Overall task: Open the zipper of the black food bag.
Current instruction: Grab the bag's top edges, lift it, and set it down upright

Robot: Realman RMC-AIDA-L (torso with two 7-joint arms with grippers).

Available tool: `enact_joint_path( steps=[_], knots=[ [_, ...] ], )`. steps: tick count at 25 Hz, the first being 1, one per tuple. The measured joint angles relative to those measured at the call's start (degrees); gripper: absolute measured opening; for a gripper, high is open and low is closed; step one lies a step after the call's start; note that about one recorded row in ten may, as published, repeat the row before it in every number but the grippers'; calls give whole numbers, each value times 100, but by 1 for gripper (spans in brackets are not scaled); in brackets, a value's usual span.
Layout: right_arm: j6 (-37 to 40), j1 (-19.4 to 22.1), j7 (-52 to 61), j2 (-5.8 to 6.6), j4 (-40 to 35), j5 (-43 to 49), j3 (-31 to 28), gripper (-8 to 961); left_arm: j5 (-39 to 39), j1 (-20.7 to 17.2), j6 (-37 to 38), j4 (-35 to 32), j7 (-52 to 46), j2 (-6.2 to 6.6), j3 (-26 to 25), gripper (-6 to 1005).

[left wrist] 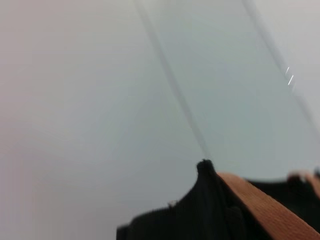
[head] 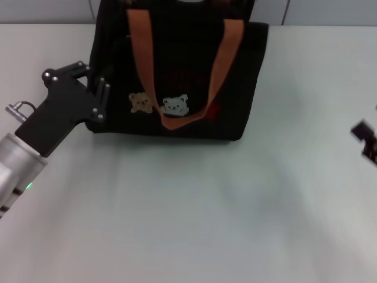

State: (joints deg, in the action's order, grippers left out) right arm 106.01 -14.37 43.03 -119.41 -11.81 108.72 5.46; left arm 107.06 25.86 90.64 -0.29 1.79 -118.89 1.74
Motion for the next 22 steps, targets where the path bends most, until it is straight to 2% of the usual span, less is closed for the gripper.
enact_joint_path(
  steps=[2, 5, 7, 10, 12, 15, 17, 19, 22],
  knots=[
    [-188, -267, -26, 10, 276, -4, -444, 831, 0, -64, 520, -47, 75, 14, 132, 94],
    [-351, -432, -30, 3, 297, -7, -525, 831, -1, -139, 1112, -64, 144, 23, 412, 95],
    [-573, -593, -93, 2, 370, -10, -554, 831, 6, -184, 1619, -68, 272, 10, 949, 95],
    [-765, -696, -332, -4, 441, -10, -588, 831, 8, -182, 1801, -70, 397, 0, 1180, 95],
    [-1041, -924, -735, -9, 564, -16, -762, 831, 8, -87, 1831, -98, 417, 10, 1285, 95],
    [-1095, -1123, -830, -14, 634, -20, -944, 831, 8, -34, 1779, -150, 393, 16, 1297, 95],
    [-1201, -1535, -866, -13, 732, -21, -1199, 831, 7, 3, 1776, -178, 374, 15, 1320, 95],
    [-1316, -1694, -875, -12, 755, -22, -1256, 831, 8, 3, 1795, -177, 370, 14, 1328, 96],
    [-2058, -2219, -874, 2, 924, 1, -1255, 831, 8, -23, 1873, -177, 366, 15, 1379, 96]
  ],
)
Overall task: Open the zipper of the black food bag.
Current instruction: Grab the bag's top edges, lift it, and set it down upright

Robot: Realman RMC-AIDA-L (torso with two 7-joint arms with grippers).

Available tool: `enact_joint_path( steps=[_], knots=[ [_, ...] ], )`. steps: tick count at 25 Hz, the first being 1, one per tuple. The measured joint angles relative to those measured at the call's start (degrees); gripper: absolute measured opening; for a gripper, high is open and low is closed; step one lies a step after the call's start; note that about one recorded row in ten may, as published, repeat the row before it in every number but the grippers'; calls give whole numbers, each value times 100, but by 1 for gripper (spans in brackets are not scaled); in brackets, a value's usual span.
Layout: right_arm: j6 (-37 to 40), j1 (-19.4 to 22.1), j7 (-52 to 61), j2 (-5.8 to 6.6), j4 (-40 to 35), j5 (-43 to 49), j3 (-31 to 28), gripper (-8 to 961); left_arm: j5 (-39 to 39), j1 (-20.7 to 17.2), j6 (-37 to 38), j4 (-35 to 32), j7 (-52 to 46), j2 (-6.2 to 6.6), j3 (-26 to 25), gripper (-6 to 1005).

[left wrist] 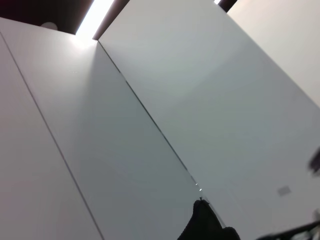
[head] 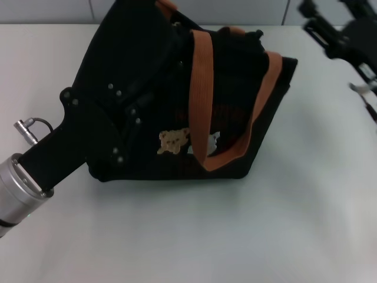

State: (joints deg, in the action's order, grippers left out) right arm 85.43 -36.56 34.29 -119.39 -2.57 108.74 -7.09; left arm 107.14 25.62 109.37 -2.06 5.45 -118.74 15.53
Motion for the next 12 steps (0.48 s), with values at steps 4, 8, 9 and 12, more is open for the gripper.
enact_joint_path(
  steps=[4, 8, 9, 12],
  knots=[
    [-278, -53, 206, 2, 99, 198, 230, 831, 0, 24, 106, 2, -1, -3, 107, 95],
    [-367, 279, 557, -1, 277, 555, 730, 831, 1, 219, 238, -5, 25, -8, 341, 94],
    [-394, 387, 589, 1, 318, 614, 856, 831, 0, 310, 236, -6, 29, -12, 432, 94],
    [-428, 659, 606, -6, 414, 718, 1200, 831, -1, 551, 108, -3, 73, -36, 698, 95]
  ],
)
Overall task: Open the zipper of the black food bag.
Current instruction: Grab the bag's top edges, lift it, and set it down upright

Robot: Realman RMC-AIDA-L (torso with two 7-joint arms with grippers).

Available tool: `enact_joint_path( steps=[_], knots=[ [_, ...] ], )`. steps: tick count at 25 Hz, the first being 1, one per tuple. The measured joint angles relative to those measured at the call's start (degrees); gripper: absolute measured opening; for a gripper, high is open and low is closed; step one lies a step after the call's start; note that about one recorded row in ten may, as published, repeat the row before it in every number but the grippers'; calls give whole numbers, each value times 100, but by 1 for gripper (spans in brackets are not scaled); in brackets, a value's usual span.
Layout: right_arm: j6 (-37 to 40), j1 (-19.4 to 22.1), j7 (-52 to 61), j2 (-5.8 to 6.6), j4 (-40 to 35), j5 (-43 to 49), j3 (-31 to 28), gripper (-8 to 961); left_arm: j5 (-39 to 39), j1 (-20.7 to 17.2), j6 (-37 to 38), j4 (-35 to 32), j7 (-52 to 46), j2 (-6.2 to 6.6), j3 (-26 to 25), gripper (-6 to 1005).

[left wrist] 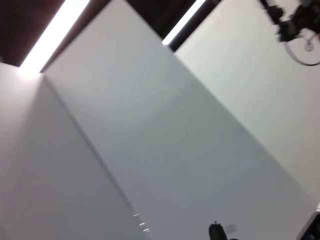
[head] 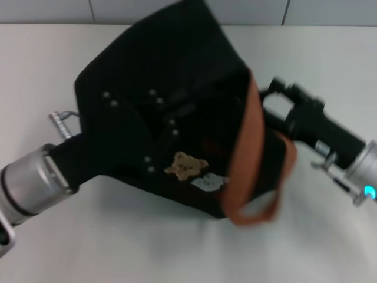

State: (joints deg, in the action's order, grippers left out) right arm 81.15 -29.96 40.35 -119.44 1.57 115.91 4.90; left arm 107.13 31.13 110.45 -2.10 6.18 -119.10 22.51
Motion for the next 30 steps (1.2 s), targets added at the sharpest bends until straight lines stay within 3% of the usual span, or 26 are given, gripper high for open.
enact_joint_path(
  steps=[5, 8, 9, 13, 17, 22, 30],
  knots=[
    [-89, 331, 145, 7, 106, 13, 420, 831, 1, 329, -172, 93, 146, -8, 342, 95],
    [264, 882, 42, -1, 90, -92, 344, 831, 6, 406, -205, 103, 151, -9, 424, 96],
    [264, 882, 42, -1, 90, -92, 344, 831, 5, 425, -218, 103, 152, -8, 433, 96],
    [1402, 1617, -317, -3, 38, -413, -285, 831, 2, 492, -272, 106, 167, -7, 520, 92],
    [1982, 1849, -880, -12, 49, -424, -678, 831, 2, 503, -303, 120, 252, -8, 580, 89],
    [2656, 1819, -1755, -18, 209, -429, -1006, 831, 4, 505, -324, 137, 296, -7, 652, 89],
    [2694, 974, -2151, -18, 291, -434, -1167, 831, 8, 563, -369, 237, 496, -8, 713, 89]
  ],
)
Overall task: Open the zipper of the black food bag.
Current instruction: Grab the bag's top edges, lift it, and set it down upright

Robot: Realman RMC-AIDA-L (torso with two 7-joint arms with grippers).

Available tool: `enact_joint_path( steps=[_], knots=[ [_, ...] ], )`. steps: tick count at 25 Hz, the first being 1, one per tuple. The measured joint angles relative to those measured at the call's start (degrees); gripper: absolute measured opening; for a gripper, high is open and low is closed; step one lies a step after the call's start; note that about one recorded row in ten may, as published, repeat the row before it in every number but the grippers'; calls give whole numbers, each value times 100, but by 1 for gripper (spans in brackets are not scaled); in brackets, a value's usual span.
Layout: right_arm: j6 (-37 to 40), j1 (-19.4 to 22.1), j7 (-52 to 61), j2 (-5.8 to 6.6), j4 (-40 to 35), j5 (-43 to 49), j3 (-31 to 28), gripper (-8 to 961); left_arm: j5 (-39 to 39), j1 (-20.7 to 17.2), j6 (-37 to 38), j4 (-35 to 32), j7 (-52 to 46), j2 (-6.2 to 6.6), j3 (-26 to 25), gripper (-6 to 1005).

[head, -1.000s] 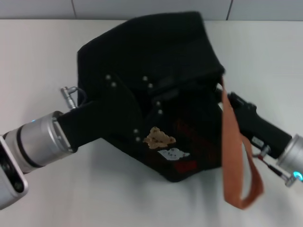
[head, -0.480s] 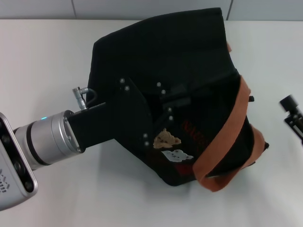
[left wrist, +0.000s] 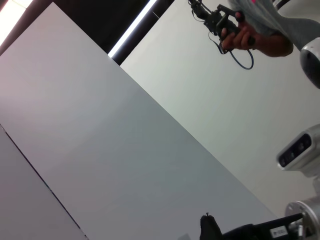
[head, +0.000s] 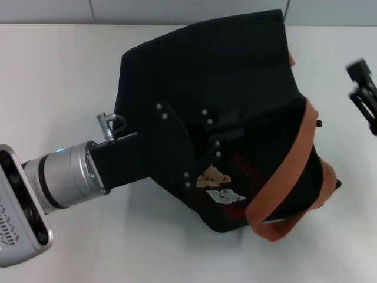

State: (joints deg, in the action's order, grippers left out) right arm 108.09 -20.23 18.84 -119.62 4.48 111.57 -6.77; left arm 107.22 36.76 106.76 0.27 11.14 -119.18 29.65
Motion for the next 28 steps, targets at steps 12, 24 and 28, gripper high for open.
enact_joint_path(
  steps=[12, 24, 28],
  knots=[
    [-1324, -409, -275, -8, 122, 333, 370, 831, -5, 28, -63, 8, 38, 0, -29, 90],
    [-217, 459, -1111, -27, 439, 315, 236, 832, 3, 140, -114, -16, 38, 0, 13, 90],
    [-267, 76, -1275, -30, 513, 308, 139, 832, 2, 141, -137, 4, 38, 0, 21, 90]
  ],
)
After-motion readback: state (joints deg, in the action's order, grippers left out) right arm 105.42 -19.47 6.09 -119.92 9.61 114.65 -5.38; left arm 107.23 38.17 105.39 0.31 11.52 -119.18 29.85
